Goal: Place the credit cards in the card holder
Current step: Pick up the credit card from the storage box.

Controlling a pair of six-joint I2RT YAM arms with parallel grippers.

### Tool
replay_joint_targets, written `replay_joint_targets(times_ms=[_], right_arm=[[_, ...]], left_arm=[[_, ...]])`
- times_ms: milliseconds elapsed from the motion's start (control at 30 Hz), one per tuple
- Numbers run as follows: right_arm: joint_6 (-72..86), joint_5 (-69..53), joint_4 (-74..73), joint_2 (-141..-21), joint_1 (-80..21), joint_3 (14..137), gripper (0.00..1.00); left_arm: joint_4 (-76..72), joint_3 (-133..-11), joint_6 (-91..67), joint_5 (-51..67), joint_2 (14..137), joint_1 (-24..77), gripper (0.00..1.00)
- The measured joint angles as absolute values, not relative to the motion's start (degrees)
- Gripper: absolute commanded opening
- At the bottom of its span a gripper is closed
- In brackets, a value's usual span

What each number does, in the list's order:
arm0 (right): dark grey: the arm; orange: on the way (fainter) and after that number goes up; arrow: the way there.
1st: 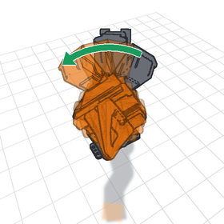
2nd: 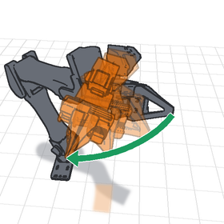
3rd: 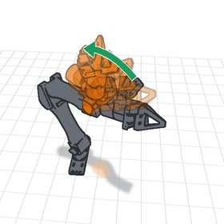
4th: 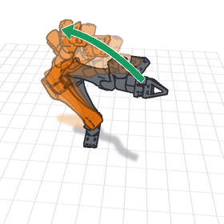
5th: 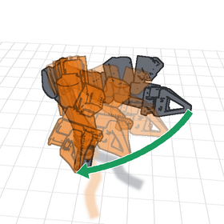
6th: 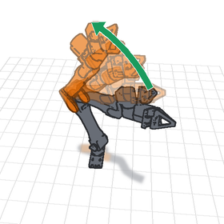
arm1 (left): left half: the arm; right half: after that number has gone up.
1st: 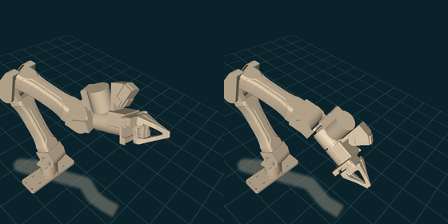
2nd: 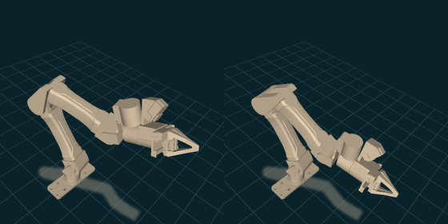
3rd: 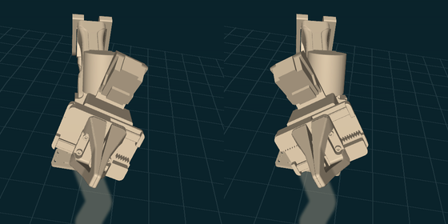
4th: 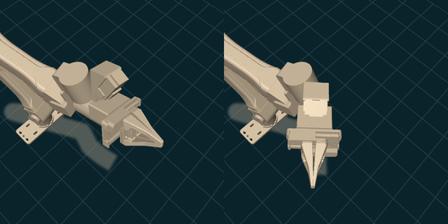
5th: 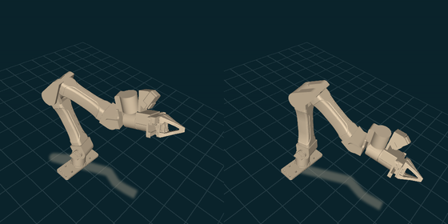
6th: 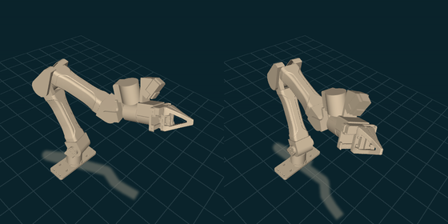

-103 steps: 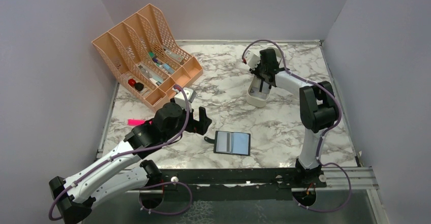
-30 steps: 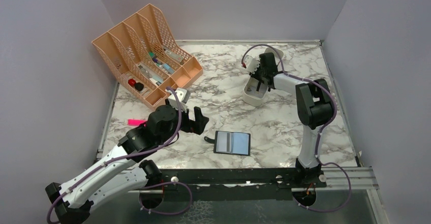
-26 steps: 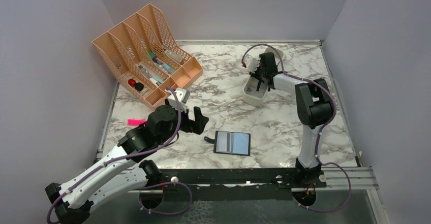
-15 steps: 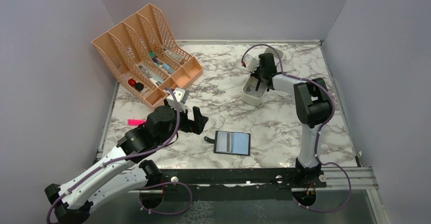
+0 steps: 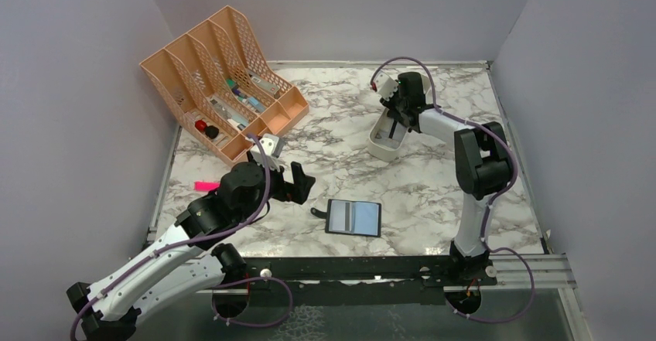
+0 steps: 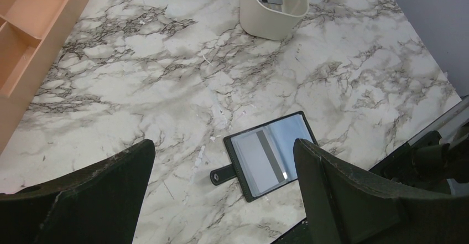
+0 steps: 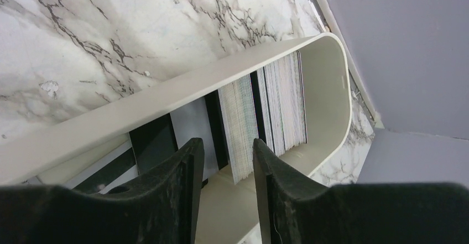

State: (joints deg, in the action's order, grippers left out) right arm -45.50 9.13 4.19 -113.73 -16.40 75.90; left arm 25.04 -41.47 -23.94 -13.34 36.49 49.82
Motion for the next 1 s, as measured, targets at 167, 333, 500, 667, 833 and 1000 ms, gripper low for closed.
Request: replay_joint_targets(times_ms=[167,333,500,667,833,1000], right_arm=[[-46.48,8.78,4.14,-116.07,-15.79,78.08,0.48],[-47.66,8.51,3.75,-119.11,-15.31,80.4,0.48],[-49.17,9.45,4.12,-121.27,-15.14,81.03,0.41],[-51.03,13.08,8.01,-122.39,-15.09,81.19,0.29],[-51.37,14.06,10.92,-122.37,-15.05,80.25,0.24],[-51.18,14.09,11.4,-122.34,-14.98,80.18,0.25]], left_arm=[[25.04,-41.45,-23.94,-13.56,36.18,49.82,0.99],[25.04,-41.45,-23.94,-13.63,36.14,49.82,0.99],[25.04,-41.45,-23.94,-13.78,35.99,49.82,0.99],[25.04,-41.43,-23.92,-14.0,35.88,49.82,0.99],[25.04,-41.43,-23.94,-14.06,35.73,49.82,0.99],[25.04,-41.43,-23.94,-14.2,35.64,49.82,0.99]])
